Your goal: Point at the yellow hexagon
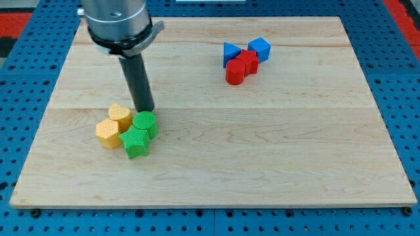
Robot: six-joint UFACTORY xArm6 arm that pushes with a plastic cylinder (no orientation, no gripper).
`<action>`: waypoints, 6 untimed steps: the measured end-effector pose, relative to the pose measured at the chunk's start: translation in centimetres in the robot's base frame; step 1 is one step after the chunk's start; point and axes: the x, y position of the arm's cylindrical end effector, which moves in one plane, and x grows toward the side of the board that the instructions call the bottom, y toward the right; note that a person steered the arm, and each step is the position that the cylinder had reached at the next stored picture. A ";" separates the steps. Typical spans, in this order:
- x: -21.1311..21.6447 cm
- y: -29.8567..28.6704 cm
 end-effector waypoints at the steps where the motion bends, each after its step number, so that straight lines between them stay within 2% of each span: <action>1: 1.2 4.5; 2: 5.3 9.7; 3: 11.7 10.3; 4: 15.2 4.8; 5: 13.4 -7.4; 6: 9.9 -13.3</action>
